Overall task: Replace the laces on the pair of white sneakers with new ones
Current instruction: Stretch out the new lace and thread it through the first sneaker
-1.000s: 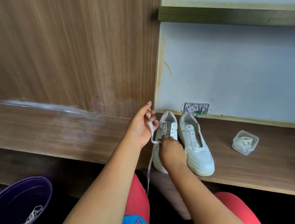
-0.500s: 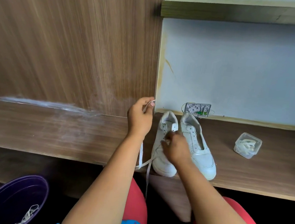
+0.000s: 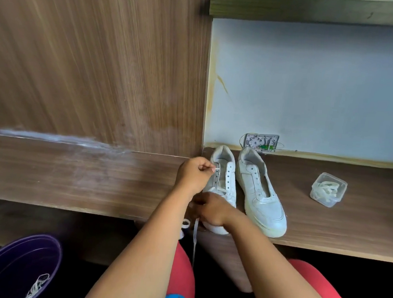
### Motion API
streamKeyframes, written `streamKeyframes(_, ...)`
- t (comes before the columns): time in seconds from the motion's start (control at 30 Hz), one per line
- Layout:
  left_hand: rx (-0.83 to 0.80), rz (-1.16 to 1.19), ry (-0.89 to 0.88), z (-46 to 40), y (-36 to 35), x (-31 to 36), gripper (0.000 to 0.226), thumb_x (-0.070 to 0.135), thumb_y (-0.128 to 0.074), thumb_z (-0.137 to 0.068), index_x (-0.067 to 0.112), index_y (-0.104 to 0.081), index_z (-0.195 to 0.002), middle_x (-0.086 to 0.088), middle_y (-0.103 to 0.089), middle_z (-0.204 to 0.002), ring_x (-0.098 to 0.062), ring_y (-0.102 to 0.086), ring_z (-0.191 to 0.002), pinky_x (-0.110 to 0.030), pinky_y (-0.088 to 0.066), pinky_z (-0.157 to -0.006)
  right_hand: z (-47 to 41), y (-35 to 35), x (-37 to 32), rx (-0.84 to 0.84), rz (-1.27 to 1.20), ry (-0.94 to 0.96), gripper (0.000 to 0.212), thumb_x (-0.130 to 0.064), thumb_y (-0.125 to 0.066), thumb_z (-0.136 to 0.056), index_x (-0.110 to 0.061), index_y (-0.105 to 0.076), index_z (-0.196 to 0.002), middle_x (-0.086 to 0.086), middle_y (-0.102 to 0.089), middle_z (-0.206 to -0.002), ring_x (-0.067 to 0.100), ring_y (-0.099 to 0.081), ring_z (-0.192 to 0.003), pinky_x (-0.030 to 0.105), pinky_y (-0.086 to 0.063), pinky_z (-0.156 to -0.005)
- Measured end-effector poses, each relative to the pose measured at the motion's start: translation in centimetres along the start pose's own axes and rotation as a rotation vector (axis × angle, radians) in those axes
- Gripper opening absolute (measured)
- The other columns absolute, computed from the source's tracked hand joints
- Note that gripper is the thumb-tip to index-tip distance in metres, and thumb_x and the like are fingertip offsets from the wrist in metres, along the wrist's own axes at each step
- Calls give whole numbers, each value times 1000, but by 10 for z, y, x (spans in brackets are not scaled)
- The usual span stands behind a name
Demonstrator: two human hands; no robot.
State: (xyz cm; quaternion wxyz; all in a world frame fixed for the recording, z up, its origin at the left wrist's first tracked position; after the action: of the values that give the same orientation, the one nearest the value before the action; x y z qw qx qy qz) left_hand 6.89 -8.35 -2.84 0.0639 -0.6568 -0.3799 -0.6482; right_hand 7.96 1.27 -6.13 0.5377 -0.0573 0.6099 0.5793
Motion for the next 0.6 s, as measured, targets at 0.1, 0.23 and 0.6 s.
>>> streamKeyframes(0.1,-64,-154,3,1,-18,-11,20,12,-66,-85,27,-66,-72,12,-65,-76,-5,-57,-71,-20,-46,-70,-4,53,35,318,143,-175,21,-22,-54,-91,-13,-70,-102,11,-68,-105,26,-62,-100,24,-41,-74)
streamKeyframes(0.23,-87,-291,12,2,-34,-20,12,12,-64,-87,21,-67,-79,7,-50,-91,-14,-58,-79,-22,-46,-71,4,94,73,550,-96,-260,14,-14,-55,-87,-16,-69,-88,8,-70,-94,26,-65,-94,30,-50,-76)
streamKeyframes(0.6,-33,-416,5,7,-46,-21,7,17,-59,-89,18,-66,-87,5,-37,-106,-17,-54,-77,-25,-47,-69,-6,70,70,674,41,-120,40,-27,-80,-73,-8,-60,-101,7,-62,-91,22,-58,-85,23,-38,-69)
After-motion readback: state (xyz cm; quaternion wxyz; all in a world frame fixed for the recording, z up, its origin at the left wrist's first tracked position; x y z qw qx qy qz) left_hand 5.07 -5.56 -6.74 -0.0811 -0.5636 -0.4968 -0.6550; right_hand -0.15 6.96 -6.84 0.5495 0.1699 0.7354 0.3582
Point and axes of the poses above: each hand's wrist, its own z-axis away from the middle knuckle, its own y-axis out of the back of the hand, x = y × z, the point moved 6 cm from there along -z, towards the middle knuckle
